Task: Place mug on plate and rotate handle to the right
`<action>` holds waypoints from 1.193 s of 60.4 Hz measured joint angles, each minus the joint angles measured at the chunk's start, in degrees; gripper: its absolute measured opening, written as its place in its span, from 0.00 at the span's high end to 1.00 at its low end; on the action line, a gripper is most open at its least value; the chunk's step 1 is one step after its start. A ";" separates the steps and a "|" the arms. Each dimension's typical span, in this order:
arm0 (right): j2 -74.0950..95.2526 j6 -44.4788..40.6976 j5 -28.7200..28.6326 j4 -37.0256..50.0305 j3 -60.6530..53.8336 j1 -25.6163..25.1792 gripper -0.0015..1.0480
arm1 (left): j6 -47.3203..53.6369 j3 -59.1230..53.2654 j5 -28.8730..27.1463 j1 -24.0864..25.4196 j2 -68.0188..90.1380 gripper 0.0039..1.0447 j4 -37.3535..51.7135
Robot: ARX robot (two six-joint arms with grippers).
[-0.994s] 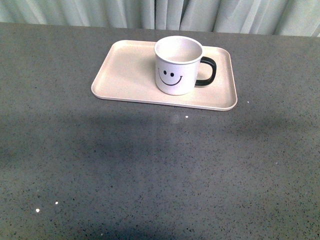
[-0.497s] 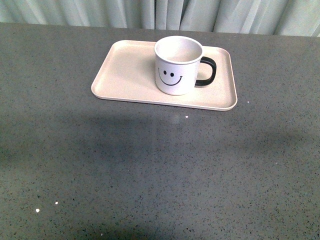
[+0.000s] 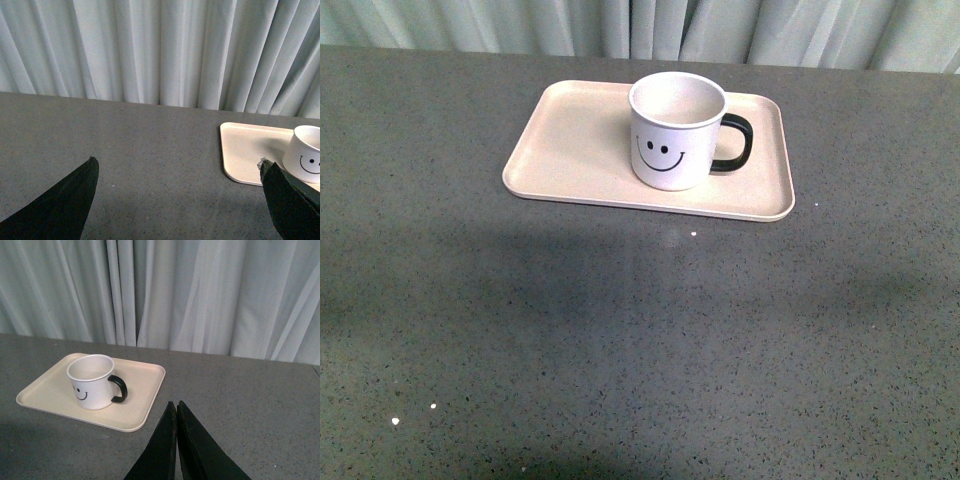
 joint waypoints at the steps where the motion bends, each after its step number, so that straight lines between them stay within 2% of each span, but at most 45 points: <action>1: -0.48 -0.02 0.00 -0.44 0.00 0.00 0.98 | 0.00 0.00 0.00 0.00 0.00 0.09 0.00; 34: -9.77 0.00 0.00 -9.79 0.00 0.00 0.98 | 0.00 0.00 0.00 0.00 0.00 0.09 0.00; 40: -17.07 0.00 0.09 -18.71 0.00 0.00 0.98 | 0.00 0.00 -0.02 0.00 0.00 0.09 0.00; 62: -19.19 0.00 0.02 -19.39 0.00 0.00 0.98 | 0.00 0.00 0.00 0.00 0.00 0.09 0.00; 65: -19.19 -0.02 0.02 -19.39 0.00 0.00 0.94 | 0.00 0.00 0.00 0.00 0.00 0.09 0.00; 72: -19.19 -0.02 0.02 -19.39 0.00 0.00 0.75 | 0.00 0.00 0.00 0.00 0.00 0.09 0.00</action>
